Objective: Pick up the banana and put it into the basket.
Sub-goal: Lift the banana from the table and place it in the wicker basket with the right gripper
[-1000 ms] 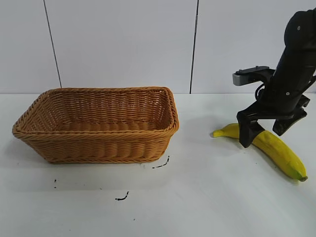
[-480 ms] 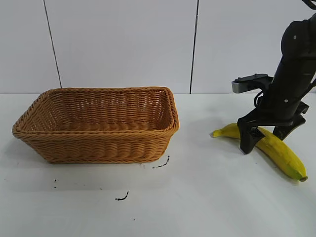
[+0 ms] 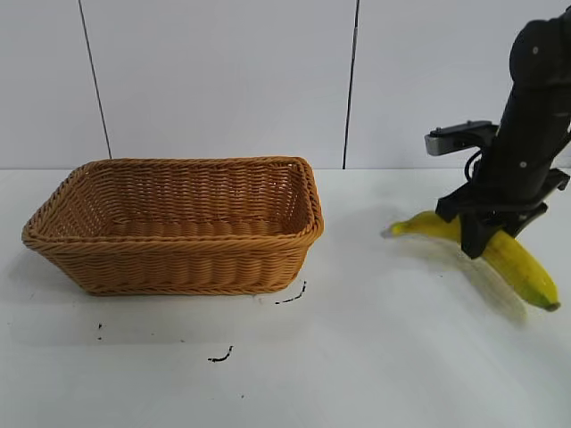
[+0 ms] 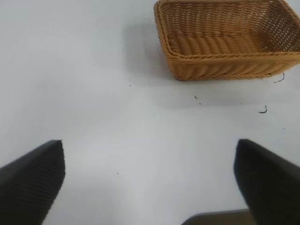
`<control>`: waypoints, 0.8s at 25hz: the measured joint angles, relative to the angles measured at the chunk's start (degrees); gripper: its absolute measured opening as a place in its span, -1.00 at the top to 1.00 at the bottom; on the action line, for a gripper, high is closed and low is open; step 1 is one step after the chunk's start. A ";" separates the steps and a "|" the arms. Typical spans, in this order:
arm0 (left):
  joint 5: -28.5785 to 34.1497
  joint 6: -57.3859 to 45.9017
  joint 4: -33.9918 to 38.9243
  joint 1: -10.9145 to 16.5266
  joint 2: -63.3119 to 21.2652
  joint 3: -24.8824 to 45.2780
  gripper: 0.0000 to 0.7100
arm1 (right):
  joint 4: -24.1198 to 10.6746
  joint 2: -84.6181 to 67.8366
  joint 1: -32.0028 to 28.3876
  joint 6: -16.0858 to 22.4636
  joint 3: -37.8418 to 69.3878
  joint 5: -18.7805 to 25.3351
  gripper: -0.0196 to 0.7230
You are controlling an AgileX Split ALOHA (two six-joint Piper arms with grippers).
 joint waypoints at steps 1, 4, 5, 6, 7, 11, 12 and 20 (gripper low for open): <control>0.00 0.00 0.00 0.00 0.00 0.00 -0.96 | 0.61 -0.05 0.00 0.06 -1.67 1.45 0.09; 0.00 0.00 0.00 0.00 0.00 0.00 -0.96 | 1.11 -0.05 0.51 0.06 -6.84 5.28 0.09; 0.00 0.00 0.00 0.00 0.00 0.00 -0.96 | 1.11 -0.05 1.09 0.06 -8.14 6.26 0.09; 0.00 0.00 0.00 0.00 0.00 0.00 -0.96 | 0.94 -0.05 1.72 0.06 -9.66 6.92 0.09; 0.00 0.00 0.00 0.00 0.00 0.00 -0.96 | 0.70 -0.05 2.64 0.06 -11.12 7.01 0.09; 0.00 0.00 0.00 0.00 0.00 0.00 -0.96 | 0.00 0.98 7.36 -0.18 -17.11 6.85 0.09; 0.00 0.00 0.00 0.00 0.00 0.00 -0.96 | 0.00 1.73 8.69 -0.41 -18.66 6.80 0.09; 0.00 0.00 0.00 0.00 0.00 0.00 -0.96 | 0.00 10.65 19.18 -7.11 -32.34 7.01 0.09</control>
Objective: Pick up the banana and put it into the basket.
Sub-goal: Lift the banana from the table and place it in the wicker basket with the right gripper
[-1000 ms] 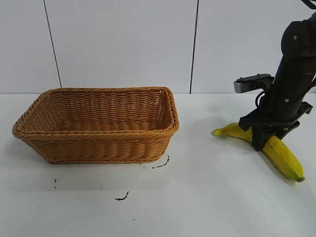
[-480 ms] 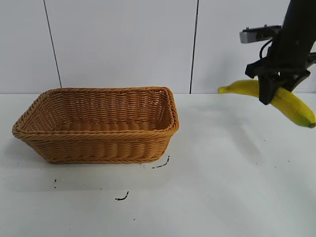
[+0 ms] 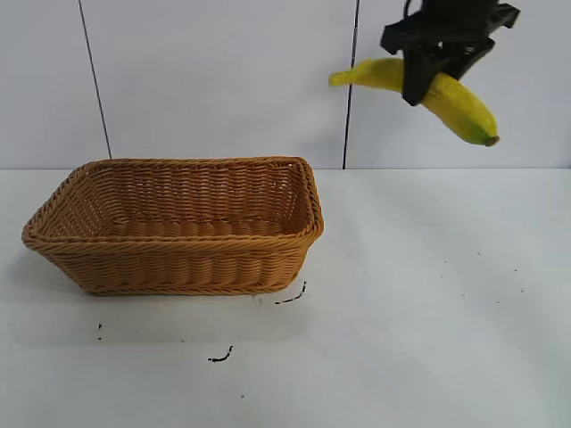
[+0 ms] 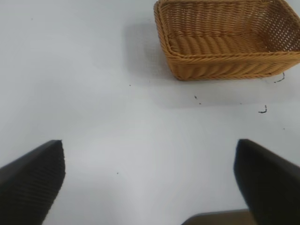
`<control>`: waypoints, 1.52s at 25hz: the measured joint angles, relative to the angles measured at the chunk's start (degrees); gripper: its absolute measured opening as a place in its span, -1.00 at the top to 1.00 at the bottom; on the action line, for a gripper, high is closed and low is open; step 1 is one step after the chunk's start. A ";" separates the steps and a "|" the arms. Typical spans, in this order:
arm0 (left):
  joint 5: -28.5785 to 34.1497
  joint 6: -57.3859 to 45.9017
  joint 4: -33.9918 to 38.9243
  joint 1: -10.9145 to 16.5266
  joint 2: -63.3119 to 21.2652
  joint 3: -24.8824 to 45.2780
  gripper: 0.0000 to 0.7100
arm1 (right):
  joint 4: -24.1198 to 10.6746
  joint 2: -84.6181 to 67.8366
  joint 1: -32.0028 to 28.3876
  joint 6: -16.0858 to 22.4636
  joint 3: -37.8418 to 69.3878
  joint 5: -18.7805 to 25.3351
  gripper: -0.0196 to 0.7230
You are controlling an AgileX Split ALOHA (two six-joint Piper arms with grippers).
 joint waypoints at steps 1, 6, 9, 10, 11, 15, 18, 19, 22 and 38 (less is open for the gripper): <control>0.00 0.00 0.00 0.00 0.00 0.00 -0.96 | 0.00 0.94 1.18 -1.17 -1.23 -0.26 0.09; 0.00 0.00 0.00 0.00 0.00 0.00 -0.96 | 0.00 3.58 7.98 -9.01 -4.07 -3.79 0.09; 0.00 0.00 0.00 0.00 0.00 0.00 -0.96 | 0.00 4.55 11.21 -12.21 -4.07 -7.67 0.09; 0.00 0.00 0.00 0.00 0.00 0.00 -0.96 | 0.00 4.80 12.14 -12.71 -4.07 -9.63 0.09; 0.00 0.00 0.00 0.00 0.00 0.00 -0.96 | 0.00 5.26 12.94 -12.84 -4.07 -11.43 0.09; 0.00 0.00 0.00 0.00 0.00 0.00 -0.96 | 0.00 7.42 14.72 -13.76 -4.19 -16.63 0.09; 0.00 0.00 0.00 0.00 0.00 0.00 -0.96 | -0.34 10.25 14.88 -15.19 -4.19 -18.47 0.09; 0.00 0.00 0.00 0.00 0.00 0.00 -0.96 | -0.63 11.36 14.88 -15.36 -4.19 -18.62 0.09; 0.00 0.00 0.00 0.00 0.00 0.00 -0.96 | -1.02 14.22 14.61 -15.56 -4.19 -19.17 0.09; 0.00 0.00 0.00 0.00 0.00 0.00 -0.96 | 0.52 16.88 14.45 -15.56 -4.19 -20.08 -0.25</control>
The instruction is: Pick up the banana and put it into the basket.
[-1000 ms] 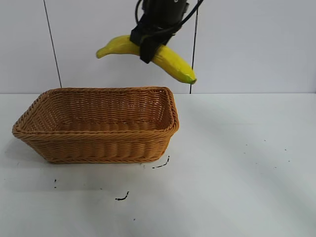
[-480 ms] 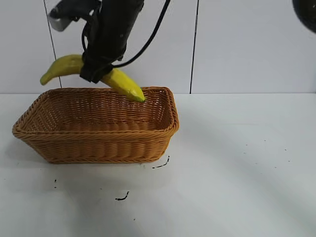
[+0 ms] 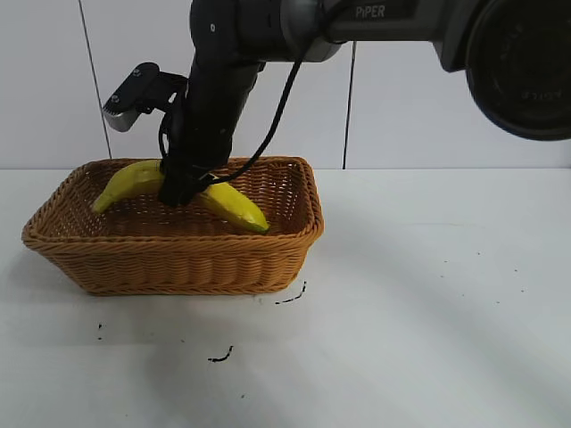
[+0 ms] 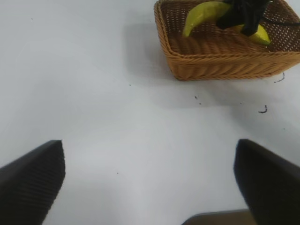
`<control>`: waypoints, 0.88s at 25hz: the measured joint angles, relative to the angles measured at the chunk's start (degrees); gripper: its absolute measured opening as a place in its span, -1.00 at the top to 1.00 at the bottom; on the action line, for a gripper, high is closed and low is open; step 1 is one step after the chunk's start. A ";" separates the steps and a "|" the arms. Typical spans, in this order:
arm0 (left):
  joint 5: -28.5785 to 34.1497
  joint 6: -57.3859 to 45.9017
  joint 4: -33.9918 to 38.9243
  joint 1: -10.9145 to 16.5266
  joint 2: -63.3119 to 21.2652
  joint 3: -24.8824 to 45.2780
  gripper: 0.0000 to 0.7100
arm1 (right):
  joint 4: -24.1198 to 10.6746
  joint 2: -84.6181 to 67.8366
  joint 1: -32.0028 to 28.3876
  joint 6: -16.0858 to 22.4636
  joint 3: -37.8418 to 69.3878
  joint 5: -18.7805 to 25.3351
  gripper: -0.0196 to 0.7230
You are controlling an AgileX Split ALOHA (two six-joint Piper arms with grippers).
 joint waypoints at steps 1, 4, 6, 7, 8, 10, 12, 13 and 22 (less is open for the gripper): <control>0.00 0.00 0.00 0.00 0.00 0.00 -0.96 | 0.00 0.00 0.00 0.00 0.00 0.00 -0.47; 0.00 0.00 0.00 0.00 0.00 0.00 -0.96 | 0.00 0.00 0.00 1.64 0.00 0.06 -0.82; 0.00 0.00 0.00 0.00 0.00 0.00 -0.96 | -0.16 -0.24 0.00 3.85 -0.11 0.75 -0.88; 0.00 0.00 0.00 0.00 0.00 0.00 -0.96 | -0.52 -0.51 0.00 5.60 -0.40 1.32 -0.90; 0.00 0.00 0.00 0.00 0.00 0.00 -0.96 | -0.52 -0.95 -0.04 7.84 -0.70 2.35 -0.91; 0.00 0.00 0.00 0.00 0.00 0.00 -0.96 | -0.52 -2.14 -0.42 13.15 -2.02 5.17 -0.91; 0.00 0.00 0.00 0.00 0.00 0.00 -0.96 | -0.52 -3.59 -1.20 18.94 -3.63 8.18 -0.91; 0.00 0.00 0.00 0.00 0.00 0.00 -0.96 | -0.52 -4.15 -1.56 21.00 -4.54 9.73 -0.91; 0.00 0.00 0.00 0.00 0.00 0.00 -0.96 | -1.12 -4.88 -12.25 34.13 -8.70 17.06 -0.91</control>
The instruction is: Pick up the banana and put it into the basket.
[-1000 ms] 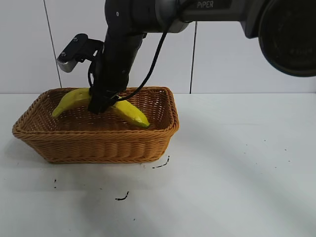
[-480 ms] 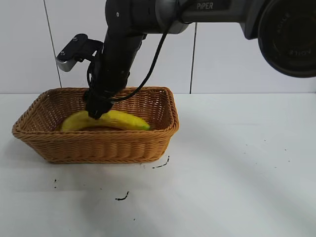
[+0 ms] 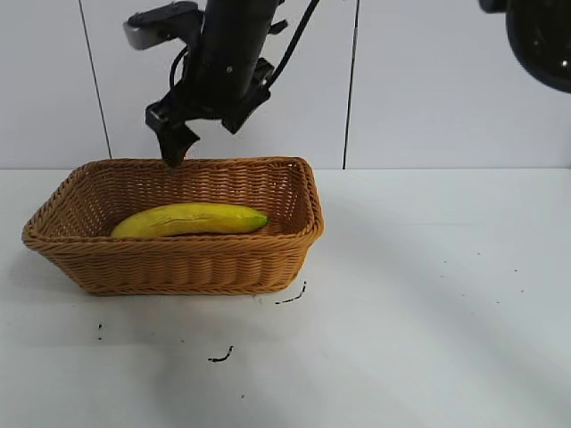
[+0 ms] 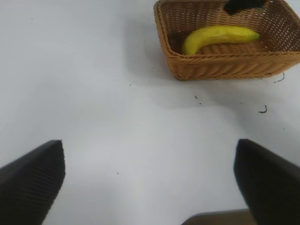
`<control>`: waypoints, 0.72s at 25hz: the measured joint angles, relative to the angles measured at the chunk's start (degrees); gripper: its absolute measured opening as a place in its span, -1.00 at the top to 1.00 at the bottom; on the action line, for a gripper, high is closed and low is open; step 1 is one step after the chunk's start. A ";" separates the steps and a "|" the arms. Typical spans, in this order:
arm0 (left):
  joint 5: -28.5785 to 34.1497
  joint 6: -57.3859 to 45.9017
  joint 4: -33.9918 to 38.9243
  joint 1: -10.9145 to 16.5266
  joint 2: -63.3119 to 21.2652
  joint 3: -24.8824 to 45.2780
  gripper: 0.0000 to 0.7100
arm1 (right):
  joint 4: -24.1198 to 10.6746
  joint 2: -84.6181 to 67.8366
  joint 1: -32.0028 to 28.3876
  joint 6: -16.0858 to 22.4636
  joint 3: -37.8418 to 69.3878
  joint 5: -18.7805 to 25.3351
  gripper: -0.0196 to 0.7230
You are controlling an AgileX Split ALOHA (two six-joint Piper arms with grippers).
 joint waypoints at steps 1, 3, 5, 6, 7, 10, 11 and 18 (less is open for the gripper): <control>0.00 0.00 0.00 0.00 0.00 0.00 -0.96 | -0.12 0.00 -1.87 0.00 0.00 1.02 -0.91; 0.00 0.00 0.00 0.00 0.00 0.00 -0.96 | -0.41 0.00 -5.38 0.00 0.00 2.53 -0.91; 0.00 0.00 0.00 0.00 0.00 0.00 -0.96 | -0.86 -0.07 -8.81 0.00 0.00 3.95 -0.91; 0.00 0.00 0.00 0.00 0.00 0.00 -0.96 | -0.91 -0.07 -10.62 0.00 0.00 4.64 -0.91; 0.00 0.00 0.00 0.00 0.00 0.00 -0.96 | -1.05 -0.07 -12.33 0.00 0.00 4.89 -0.91; 0.00 0.00 0.00 0.00 0.00 0.00 -0.96 | -1.19 -0.14 -16.38 0.00 0.00 5.16 -0.91; 0.00 0.00 0.00 0.00 0.00 0.00 -0.96 | -1.23 -0.23 -17.51 0.00 0.00 5.28 -0.91; 0.00 0.00 0.00 0.00 0.00 0.00 -0.96 | -1.62 -3.78 -21.63 0.00 2.35 5.59 -0.92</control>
